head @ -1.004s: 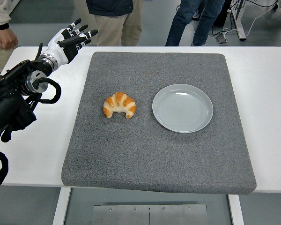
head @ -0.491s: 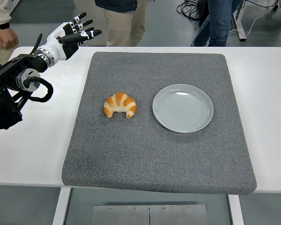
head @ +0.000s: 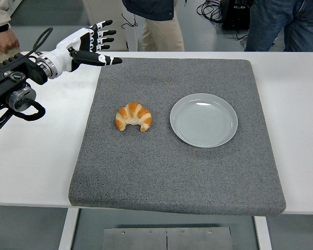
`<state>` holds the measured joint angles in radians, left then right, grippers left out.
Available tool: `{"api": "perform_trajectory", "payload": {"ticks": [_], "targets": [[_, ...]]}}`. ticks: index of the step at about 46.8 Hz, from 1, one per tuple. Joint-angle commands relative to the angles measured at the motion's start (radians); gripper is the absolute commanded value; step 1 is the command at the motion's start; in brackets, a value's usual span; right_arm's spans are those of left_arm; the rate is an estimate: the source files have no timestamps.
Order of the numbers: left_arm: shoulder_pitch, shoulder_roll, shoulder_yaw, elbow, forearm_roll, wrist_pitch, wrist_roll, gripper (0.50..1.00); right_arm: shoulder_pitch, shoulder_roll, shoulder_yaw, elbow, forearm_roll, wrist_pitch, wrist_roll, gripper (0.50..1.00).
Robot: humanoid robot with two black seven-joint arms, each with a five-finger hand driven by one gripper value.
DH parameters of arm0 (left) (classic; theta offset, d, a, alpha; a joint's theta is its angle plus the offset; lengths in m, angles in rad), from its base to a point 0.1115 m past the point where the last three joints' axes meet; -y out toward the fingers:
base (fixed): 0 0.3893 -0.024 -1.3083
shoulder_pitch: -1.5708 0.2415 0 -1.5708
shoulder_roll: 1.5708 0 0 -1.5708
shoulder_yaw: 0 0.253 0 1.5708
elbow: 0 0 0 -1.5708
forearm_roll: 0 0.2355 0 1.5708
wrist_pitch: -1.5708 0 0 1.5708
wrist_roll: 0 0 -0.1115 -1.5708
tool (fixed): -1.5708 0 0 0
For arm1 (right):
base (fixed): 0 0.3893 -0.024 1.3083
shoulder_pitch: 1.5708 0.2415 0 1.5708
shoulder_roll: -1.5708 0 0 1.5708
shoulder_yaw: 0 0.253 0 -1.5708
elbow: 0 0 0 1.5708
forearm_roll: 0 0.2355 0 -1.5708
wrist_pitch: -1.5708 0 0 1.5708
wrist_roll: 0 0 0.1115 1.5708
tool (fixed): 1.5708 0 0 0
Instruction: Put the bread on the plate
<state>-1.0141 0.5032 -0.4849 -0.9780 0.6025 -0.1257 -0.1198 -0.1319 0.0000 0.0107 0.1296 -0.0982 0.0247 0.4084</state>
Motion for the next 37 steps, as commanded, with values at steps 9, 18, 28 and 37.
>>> {"api": "perform_trajectory", "payload": {"ticks": [9,18,28,37], "targets": [[0.020,0.072,0.002,-0.163,0.218,0.047,0.006,0.971,0.000,0.000,0.000,0.001,0.000,0.000,0.000,1.000],[0.057,0.121,0.009,-0.300,0.336,0.047,0.011,0.972,0.000,0.000,0.000,0.001,0.000,0.000,0.000,1.000],[0.077,0.149,0.016,-0.341,0.425,0.047,0.012,0.969,0.000,0.000,0.000,-0.001,0.000,0.000,0.000,1.000],[0.075,0.141,0.091,-0.341,0.522,0.076,0.012,0.966,0.000,0.000,0.000,0.001,0.000,0.000,0.000,1.000]]}}
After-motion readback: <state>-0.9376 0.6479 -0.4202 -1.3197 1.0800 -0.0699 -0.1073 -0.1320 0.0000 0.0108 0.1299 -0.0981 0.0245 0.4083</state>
